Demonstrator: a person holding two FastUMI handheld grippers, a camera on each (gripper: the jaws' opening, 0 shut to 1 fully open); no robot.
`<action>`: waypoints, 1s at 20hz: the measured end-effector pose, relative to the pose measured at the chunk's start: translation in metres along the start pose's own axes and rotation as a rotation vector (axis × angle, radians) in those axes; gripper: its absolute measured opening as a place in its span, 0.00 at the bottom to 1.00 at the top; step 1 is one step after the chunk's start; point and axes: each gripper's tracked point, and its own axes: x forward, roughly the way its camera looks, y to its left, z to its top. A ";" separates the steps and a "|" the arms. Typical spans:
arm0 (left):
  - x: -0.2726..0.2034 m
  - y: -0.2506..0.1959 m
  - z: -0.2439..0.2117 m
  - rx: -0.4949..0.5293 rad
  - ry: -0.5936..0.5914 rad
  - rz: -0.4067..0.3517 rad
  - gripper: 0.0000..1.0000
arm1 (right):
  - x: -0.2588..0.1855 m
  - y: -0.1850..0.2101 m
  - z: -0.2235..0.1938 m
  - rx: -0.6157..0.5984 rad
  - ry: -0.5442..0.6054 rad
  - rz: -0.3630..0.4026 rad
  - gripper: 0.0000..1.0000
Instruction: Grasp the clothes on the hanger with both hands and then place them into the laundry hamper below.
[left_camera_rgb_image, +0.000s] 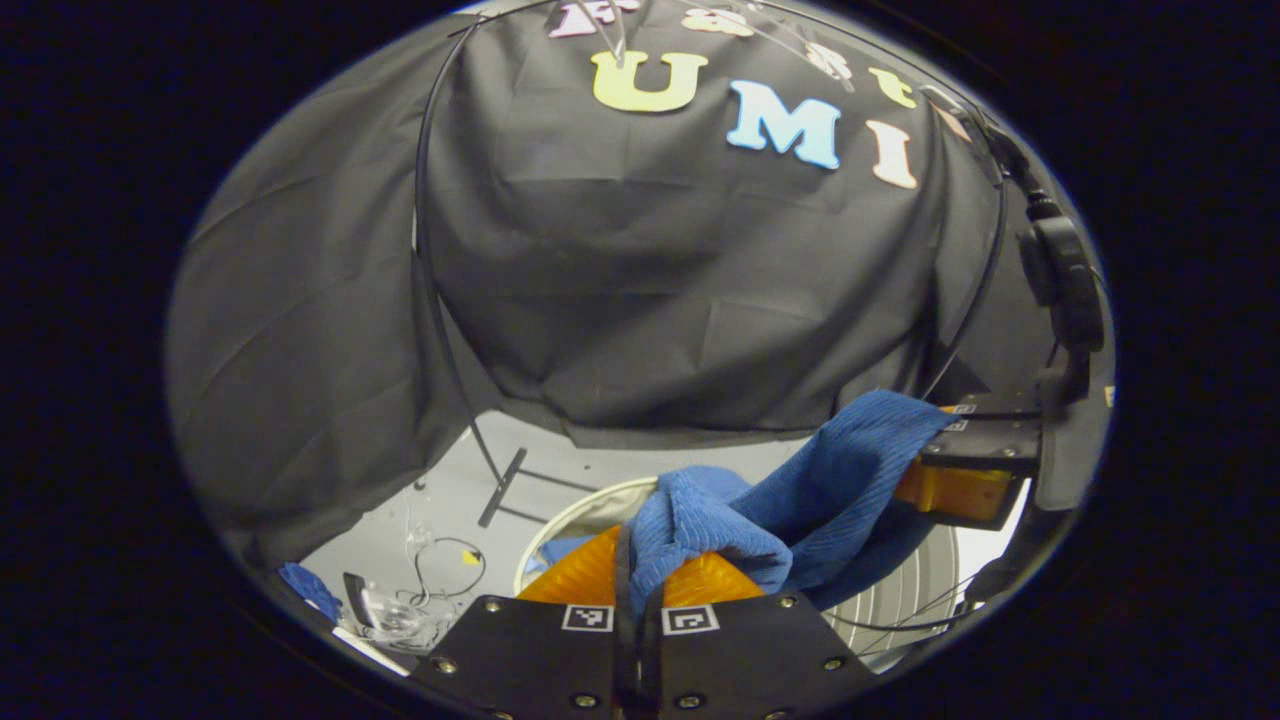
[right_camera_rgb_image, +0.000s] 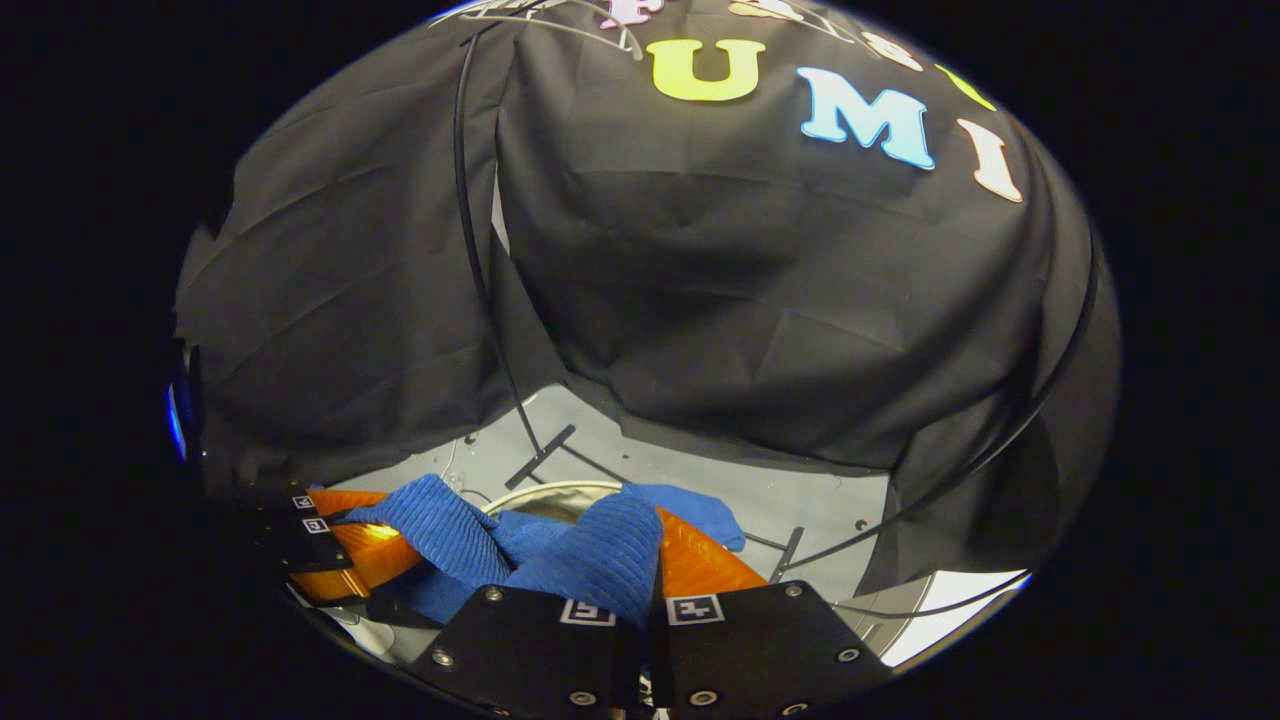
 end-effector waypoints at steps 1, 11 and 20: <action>0.003 0.000 -0.007 0.009 0.027 0.016 0.02 | 0.004 0.000 -0.006 -0.004 0.022 -0.004 0.05; 0.008 0.015 -0.041 0.015 0.204 0.094 0.04 | 0.031 0.009 -0.050 -0.025 0.179 -0.035 0.09; 0.011 0.024 -0.028 -0.004 0.178 0.111 0.96 | 0.033 0.017 -0.061 0.022 0.230 -0.021 0.98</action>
